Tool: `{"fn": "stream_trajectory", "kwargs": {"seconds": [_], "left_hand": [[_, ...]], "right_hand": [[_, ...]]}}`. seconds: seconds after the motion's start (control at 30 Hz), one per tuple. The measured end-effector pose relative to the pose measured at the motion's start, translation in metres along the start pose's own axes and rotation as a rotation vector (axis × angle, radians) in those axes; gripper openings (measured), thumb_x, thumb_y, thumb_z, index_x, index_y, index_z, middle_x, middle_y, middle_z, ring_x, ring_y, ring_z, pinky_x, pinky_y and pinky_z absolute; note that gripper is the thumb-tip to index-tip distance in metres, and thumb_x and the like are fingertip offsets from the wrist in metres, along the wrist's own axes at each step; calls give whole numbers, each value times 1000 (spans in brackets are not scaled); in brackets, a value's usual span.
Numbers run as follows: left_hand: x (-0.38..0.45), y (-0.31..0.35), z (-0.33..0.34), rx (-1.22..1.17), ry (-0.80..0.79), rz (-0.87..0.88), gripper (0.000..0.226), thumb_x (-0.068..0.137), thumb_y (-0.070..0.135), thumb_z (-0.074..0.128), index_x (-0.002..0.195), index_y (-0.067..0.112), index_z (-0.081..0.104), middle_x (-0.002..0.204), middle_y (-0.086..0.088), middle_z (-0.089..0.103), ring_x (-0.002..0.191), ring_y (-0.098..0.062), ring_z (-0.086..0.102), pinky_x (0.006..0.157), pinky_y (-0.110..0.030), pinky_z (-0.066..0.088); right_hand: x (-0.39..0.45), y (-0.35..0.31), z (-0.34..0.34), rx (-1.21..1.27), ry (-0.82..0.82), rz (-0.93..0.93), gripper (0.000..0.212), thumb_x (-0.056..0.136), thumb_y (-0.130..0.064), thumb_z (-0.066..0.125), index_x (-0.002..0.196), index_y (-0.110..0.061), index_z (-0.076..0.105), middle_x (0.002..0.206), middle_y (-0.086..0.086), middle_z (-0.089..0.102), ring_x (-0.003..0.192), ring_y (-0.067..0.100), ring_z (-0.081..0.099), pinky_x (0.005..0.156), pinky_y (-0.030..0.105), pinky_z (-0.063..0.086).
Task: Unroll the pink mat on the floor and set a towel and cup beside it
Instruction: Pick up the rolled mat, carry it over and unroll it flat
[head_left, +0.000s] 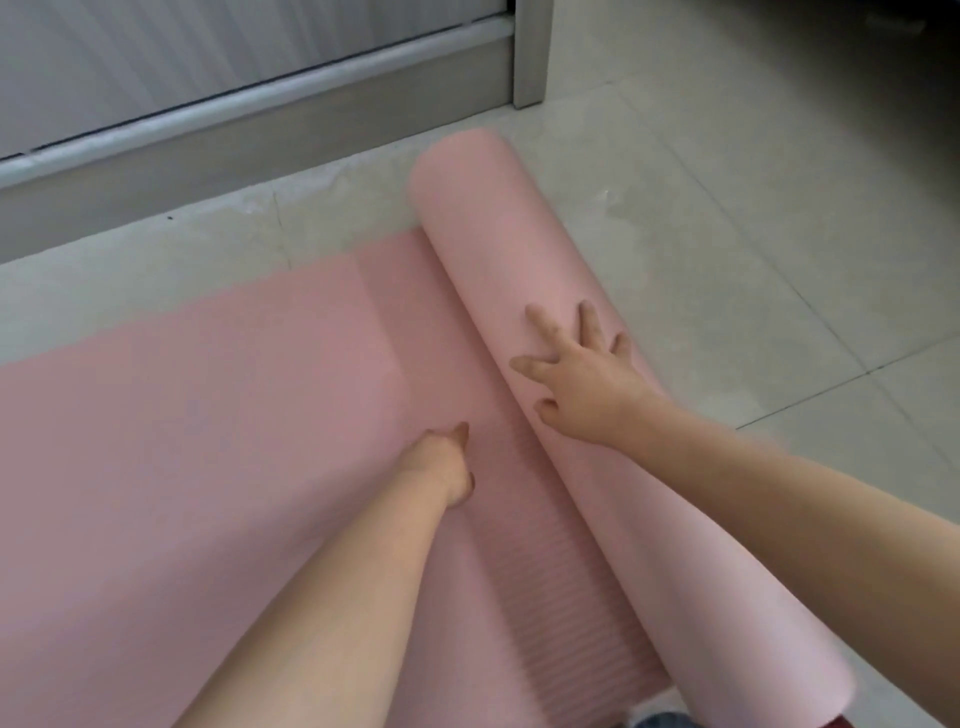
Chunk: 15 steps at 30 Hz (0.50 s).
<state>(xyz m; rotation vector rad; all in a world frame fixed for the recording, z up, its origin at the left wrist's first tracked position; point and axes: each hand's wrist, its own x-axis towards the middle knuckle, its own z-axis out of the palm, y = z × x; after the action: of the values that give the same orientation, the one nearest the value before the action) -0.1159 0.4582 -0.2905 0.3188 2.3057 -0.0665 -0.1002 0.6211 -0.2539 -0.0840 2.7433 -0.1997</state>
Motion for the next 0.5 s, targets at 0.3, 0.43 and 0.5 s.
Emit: {"fn": "stream_trajectory", "kwargs": {"seconds": [0.3,0.43,0.5], "left_hand": [[18,31,-3,79,-73,-70,81,91,37,53,149,35,-3,146,-17,39,130,-31,45,105,-33,39],[20,39,-6,128,-100,-66,82,89,37,54,149,36,-2,143,-16,45,129,-31,43,104,-33,39],[28,41,-14,113,-125,-63,77,91,33,53,149,34,3,142,-13,47,127,-30,47,101,-32,41]], "right_hand": [[13,46,-7,-165,107,-230,47,81,-10,40,128,-7,45,149,5,30,145,25,2,110,65,-3],[22,54,-18,-83,2,-242,48,78,-3,42,122,-20,53,135,9,36,137,28,13,104,72,4],[25,60,-20,-105,-26,-318,42,82,-8,39,116,-23,59,143,8,28,140,29,6,102,74,0]]}}
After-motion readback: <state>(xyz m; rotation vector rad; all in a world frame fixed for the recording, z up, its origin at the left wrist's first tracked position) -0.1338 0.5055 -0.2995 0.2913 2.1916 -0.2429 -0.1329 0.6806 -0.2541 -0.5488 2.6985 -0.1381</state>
